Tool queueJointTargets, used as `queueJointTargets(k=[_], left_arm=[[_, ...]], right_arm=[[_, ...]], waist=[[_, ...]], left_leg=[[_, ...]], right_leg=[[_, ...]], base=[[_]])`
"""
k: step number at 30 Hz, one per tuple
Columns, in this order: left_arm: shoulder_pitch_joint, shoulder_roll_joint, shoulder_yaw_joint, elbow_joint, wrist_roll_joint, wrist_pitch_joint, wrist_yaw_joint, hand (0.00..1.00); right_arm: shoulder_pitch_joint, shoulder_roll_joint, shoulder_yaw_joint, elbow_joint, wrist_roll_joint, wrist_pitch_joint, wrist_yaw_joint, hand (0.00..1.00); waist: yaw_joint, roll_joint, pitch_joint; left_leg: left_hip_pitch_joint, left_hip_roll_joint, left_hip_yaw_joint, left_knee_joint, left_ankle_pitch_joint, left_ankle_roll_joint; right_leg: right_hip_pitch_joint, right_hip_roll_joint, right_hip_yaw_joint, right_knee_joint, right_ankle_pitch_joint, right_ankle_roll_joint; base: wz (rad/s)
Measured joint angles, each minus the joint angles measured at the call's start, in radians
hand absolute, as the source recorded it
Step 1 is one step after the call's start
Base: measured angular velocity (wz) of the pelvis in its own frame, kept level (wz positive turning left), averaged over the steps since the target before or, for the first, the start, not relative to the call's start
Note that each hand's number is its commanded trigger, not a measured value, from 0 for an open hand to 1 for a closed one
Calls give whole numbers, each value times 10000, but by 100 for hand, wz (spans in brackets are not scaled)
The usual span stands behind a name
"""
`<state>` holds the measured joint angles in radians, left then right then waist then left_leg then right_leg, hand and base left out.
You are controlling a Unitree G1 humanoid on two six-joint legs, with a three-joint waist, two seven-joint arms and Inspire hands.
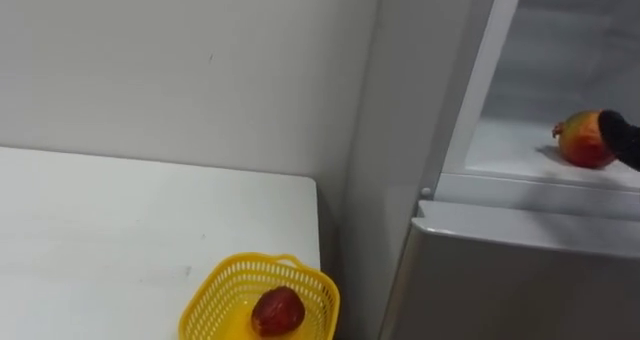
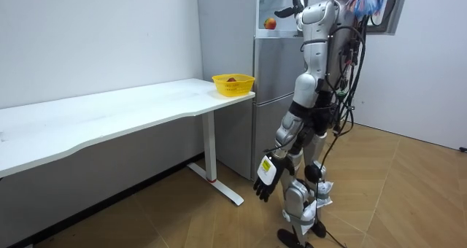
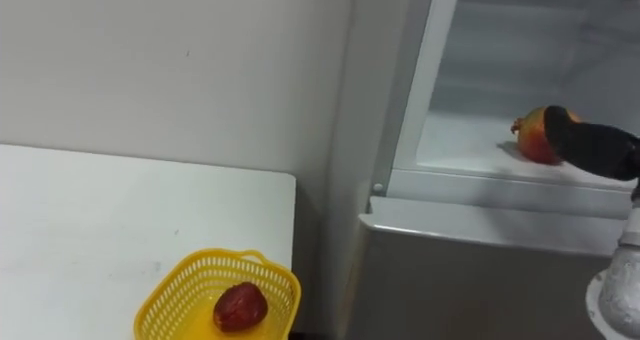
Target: Retrieve from the upper fridge
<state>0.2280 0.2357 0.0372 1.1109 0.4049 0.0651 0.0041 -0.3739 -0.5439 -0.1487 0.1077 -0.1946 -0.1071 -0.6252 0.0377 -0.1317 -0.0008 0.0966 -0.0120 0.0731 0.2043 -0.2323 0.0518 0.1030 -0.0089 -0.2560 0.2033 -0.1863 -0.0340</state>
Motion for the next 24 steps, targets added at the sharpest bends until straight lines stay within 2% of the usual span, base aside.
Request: queueJointTargets(k=[4,5,6,8,12,24], left_arm=[[103,221,-41,-136,-10,19,-123,0],[93,286,-59,-148,-23,19,-142,0],[89,327,-91,-146,-31,20,-158,0],[51,347,-161,-154,-31,19,-172,0],[63,350,-197,-153,-5,20,-357,0],[216,318,-42,-254,3,20,-360,0]], right_arm=[[-147,-151,133,510,481,7,245,0],[-273,-212,209,885,710,77,365,0],[-428,-283,396,1247,973,178,456,0],[-465,-440,582,1601,1234,241,675,0],[-600,-443,812,1969,1413,333,953,0],[-807,-718,828,2757,1322,359,1716,0]], waist=[[17,-107,16],[28,-93,56],[27,-146,43],[24,-156,36],[71,-165,21],[189,-63,-48]], left_leg=[[18,-1,-5,25,0,0],[16,-4,-12,53,0,1],[7,-9,-49,115,-2,3],[-6,-16,-73,146,-5,6],[-11,-16,-133,205,-5,5],[-1,-28,-224,254,-6,3]], right_leg=[[45,-5,4,18,0,0],[62,-11,-19,17,1,-1],[94,-25,-79,21,1,-1],[103,-37,-116,28,1,-1],[147,-44,-224,21,2,-2],[219,-47,-239,10,3,-4]], base=[[0],[5],[6],[7],[4],[1]])
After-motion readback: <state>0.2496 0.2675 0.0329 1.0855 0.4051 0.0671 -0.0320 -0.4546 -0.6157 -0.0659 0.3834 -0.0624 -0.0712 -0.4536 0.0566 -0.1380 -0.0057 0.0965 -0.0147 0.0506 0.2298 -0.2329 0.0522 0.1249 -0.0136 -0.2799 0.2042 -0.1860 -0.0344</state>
